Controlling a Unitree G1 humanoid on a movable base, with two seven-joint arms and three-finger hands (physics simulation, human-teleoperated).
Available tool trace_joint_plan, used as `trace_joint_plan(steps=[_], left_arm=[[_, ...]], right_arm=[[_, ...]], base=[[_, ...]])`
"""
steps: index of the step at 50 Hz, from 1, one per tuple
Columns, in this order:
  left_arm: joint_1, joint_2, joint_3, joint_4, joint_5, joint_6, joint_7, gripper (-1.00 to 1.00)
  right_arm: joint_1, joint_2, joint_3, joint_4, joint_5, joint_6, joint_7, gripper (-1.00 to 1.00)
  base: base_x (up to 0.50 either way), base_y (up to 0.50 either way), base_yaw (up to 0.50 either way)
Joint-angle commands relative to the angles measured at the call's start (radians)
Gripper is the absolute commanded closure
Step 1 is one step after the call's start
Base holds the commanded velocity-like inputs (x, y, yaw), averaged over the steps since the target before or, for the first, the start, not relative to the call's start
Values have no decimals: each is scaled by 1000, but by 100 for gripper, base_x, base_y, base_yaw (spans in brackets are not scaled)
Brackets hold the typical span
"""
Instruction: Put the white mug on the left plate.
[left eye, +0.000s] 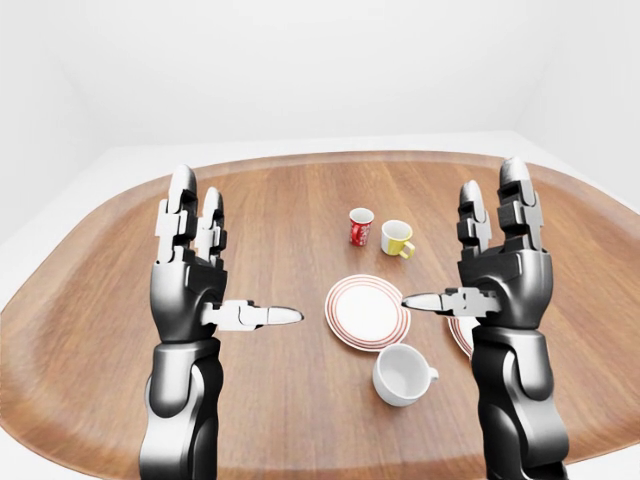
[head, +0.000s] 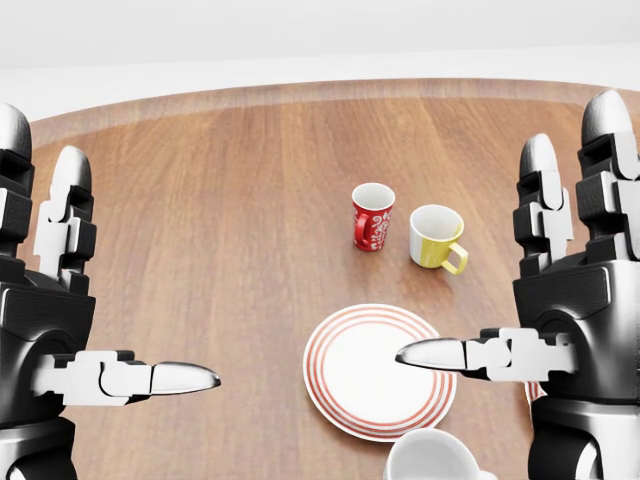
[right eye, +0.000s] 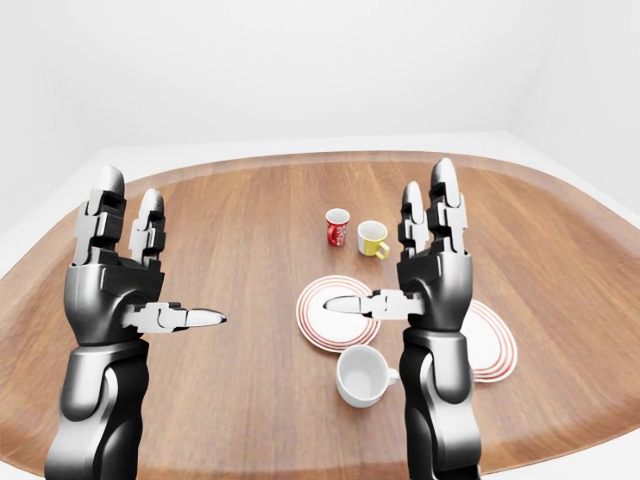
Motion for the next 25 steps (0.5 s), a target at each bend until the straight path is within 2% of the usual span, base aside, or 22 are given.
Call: trace_joint_plan(steps=[1, 6, 10, 17, 22, 25], left_arm=[[0, 0, 0, -1, 0, 0, 1, -100], [2, 0, -1, -7, -1, 0, 1, -100], [2, 0, 0, -2, 0, 0, -1, -100], [4, -1, -4, -4, 1, 0, 0, -100], [4, -1, -3, -3, 1, 0, -2, -100], [6, -1, -4, -1, 2, 0, -2, -100]], right_arm=[[29, 21, 62, 6, -37, 0, -39, -100], [25, 21, 162, -27, -109, 0, -58, -100], [-12, 28, 197, -66, -133, 0, -49, -100], [-110, 52, 183, -69, -116, 0, -38, -100], [-280, 57, 140, 79, -109, 0, -33, -100], [-332, 38, 167, 147, -146, 0, -10, -100]], base=[[0, 0, 0], [0, 0, 0], [0, 0, 0], [0, 0, 0], [0, 0, 0], [0, 0, 0]])
